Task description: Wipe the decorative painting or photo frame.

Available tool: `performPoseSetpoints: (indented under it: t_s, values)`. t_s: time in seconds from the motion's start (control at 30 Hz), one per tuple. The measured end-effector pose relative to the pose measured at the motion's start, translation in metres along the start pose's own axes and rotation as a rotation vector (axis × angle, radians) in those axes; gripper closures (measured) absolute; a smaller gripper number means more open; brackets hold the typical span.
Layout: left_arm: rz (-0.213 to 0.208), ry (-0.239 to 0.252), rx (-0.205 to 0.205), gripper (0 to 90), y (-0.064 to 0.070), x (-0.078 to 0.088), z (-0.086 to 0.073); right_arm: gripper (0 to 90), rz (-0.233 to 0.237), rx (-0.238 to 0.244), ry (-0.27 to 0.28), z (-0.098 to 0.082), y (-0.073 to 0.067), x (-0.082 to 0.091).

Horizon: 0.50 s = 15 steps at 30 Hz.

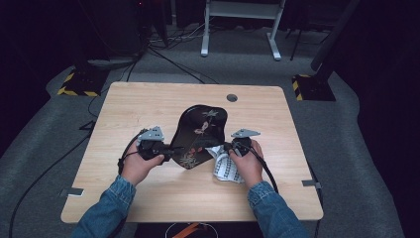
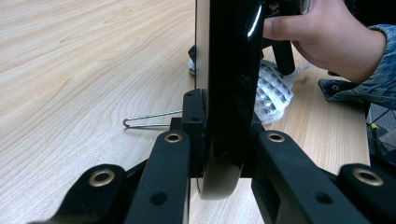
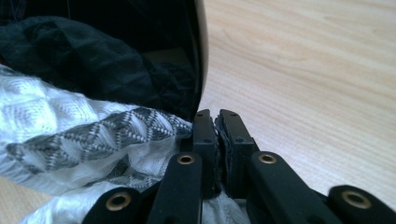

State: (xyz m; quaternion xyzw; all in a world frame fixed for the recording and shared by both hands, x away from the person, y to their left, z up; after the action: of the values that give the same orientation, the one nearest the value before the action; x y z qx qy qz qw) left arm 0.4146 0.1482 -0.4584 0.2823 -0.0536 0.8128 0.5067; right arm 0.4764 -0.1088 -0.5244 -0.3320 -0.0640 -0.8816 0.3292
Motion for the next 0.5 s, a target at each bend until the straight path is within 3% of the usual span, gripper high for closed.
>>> performPoseSetpoints:
  t_s: [0.27, 0.5]
  values:
    - [0.001, 0.001, 0.002, 80.2, 0.000, 0.000, 0.000, 86.2, -0.026, 0.025, 0.017, 0.005, 0.004, 0.009]
    - [-0.007, 0.023, 0.021, 77.0, -0.002, 0.003, 0.000, 86.1, -0.037, -0.011, 0.105, 0.019, 0.017, 0.038]
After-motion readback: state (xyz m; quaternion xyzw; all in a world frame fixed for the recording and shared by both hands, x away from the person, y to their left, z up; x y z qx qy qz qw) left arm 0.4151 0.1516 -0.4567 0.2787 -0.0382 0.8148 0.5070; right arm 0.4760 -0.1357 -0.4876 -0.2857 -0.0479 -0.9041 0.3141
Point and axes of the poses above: each handheld gripper's, and its own axes: x roughly backward along the jaws, z roughly out of its top, y roughly to its right, the point moved 5 cm from there along -x, roughly forward along the jaws, and after that the axes turned 1 degree about -x, right-handed, at the moved point
